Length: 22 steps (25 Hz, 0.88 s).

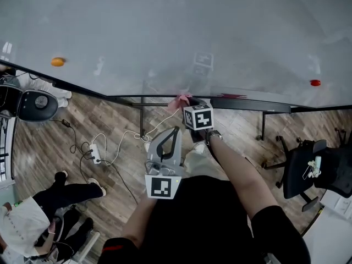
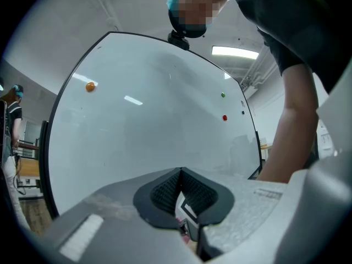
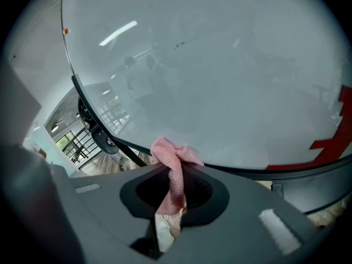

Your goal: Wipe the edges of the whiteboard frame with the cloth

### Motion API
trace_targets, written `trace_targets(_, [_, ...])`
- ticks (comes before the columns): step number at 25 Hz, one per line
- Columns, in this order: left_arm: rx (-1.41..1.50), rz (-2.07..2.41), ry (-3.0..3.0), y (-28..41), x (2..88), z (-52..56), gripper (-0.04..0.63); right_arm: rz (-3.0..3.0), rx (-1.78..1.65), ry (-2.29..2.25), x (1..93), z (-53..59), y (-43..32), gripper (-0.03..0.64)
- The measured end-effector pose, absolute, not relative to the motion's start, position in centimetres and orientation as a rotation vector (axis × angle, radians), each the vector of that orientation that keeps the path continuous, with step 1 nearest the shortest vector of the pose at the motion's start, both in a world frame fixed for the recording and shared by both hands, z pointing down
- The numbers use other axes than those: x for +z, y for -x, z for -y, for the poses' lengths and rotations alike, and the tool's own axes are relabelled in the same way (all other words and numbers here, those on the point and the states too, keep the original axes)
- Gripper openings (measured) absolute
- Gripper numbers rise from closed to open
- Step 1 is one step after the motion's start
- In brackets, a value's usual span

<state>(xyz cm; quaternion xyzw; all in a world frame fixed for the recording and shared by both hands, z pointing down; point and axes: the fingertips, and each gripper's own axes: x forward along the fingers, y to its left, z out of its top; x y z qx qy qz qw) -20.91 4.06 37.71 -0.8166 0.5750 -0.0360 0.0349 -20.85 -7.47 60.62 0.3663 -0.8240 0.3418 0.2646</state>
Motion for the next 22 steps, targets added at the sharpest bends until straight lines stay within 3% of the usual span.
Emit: trace_targets(22, [-0.1,-1.841,2.477,18.5,38.4,-4.1,0.0,2.233,0.913,-0.974,60.9,7.6,17.9,0.054])
